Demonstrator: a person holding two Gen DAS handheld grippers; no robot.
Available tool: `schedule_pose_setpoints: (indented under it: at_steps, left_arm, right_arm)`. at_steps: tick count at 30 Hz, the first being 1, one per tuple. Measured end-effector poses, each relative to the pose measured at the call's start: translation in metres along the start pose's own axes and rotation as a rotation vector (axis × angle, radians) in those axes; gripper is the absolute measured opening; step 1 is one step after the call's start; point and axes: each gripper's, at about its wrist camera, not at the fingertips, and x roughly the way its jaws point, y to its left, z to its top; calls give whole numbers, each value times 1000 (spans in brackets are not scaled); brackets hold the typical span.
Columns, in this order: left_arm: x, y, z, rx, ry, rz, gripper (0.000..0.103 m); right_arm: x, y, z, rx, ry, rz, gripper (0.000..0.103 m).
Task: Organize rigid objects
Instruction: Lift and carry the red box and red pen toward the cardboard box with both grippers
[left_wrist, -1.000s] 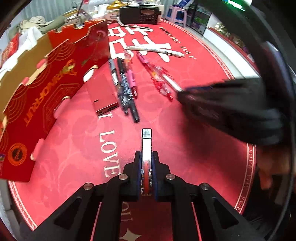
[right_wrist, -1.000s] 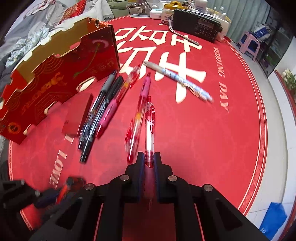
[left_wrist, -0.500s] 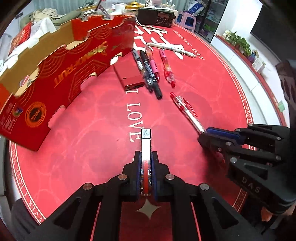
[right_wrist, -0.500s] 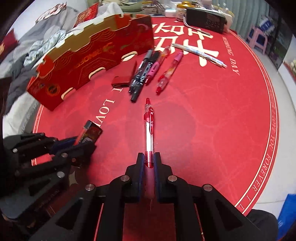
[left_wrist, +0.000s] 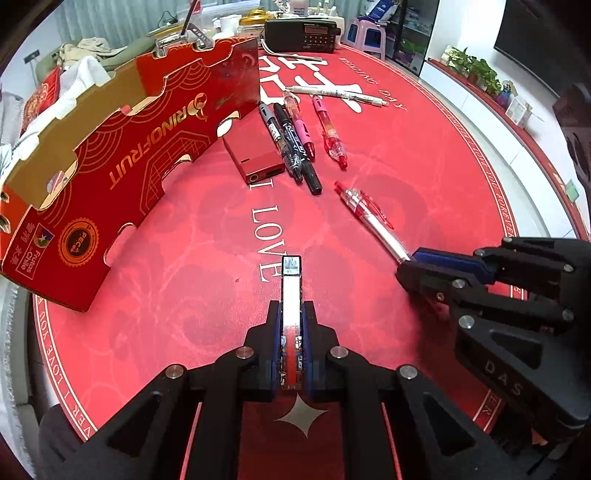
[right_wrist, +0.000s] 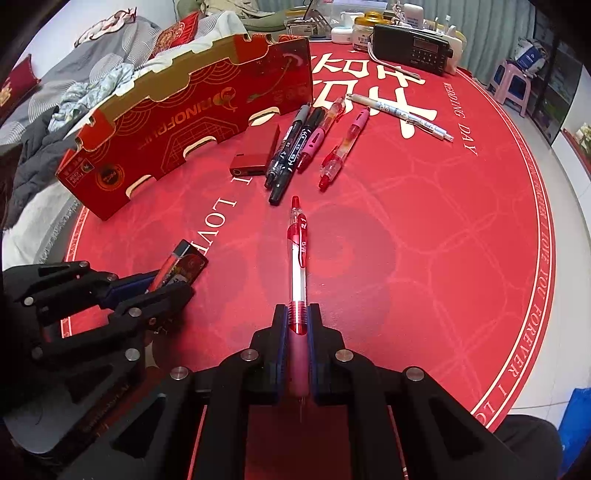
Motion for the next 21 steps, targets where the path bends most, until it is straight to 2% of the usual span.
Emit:
schedule_pose_setpoints:
  at_steps: [10,21]
  left_arm:
    - [-6,-5,2,29,-20,35,10]
    - [0,7,0,-20,0,31,10]
  right_arm:
    - [-9,6,1,-12,-47,18,11]
    - [-7,8,0,-14,-39,15,11]
